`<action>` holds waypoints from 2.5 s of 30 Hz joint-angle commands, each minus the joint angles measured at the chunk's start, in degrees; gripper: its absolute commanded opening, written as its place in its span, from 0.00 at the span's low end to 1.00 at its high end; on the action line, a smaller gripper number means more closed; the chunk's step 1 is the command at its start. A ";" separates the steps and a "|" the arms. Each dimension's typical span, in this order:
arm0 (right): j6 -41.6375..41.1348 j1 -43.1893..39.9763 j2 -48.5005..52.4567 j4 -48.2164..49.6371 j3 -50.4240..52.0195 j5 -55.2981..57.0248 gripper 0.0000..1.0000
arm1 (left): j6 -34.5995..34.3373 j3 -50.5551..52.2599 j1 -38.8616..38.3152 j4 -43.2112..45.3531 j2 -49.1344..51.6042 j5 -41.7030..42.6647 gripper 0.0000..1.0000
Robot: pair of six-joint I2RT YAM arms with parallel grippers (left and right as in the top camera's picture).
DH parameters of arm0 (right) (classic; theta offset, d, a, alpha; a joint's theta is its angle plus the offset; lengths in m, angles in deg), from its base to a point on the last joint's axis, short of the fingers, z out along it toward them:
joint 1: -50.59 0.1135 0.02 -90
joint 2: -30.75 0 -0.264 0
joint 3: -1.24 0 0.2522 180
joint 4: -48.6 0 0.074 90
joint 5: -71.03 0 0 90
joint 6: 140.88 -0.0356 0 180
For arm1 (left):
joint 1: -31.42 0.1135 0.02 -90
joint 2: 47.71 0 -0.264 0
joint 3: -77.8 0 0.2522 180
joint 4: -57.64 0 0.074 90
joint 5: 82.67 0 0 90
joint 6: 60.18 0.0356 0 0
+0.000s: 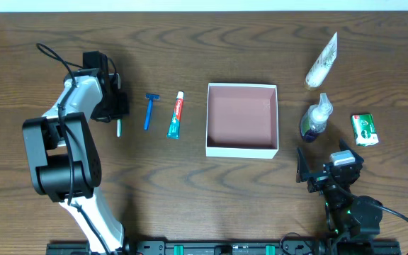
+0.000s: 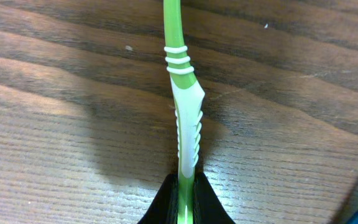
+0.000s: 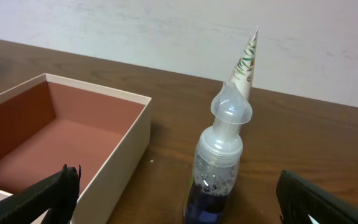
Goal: Pack container
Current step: 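Lower the left gripper and close it on the toothbrush handle, then lift the toothbrush and carry it over the white box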
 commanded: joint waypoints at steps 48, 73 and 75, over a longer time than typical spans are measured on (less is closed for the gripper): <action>0.55 -0.42 -0.37 -0.02 0.24 -0.20 0.99 | -9.55 -0.96 -42.82 0.94 -21.22 1.05 0.06; 0.55 -0.42 -0.37 -0.04 0.24 -0.22 0.99 | -13.27 -0.96 -42.91 3.63 -12.66 2.69 0.06; 0.55 -0.42 -0.35 -0.02 0.24 -0.22 0.99 | -14.19 -0.96 -42.91 3.23 -12.66 2.97 0.06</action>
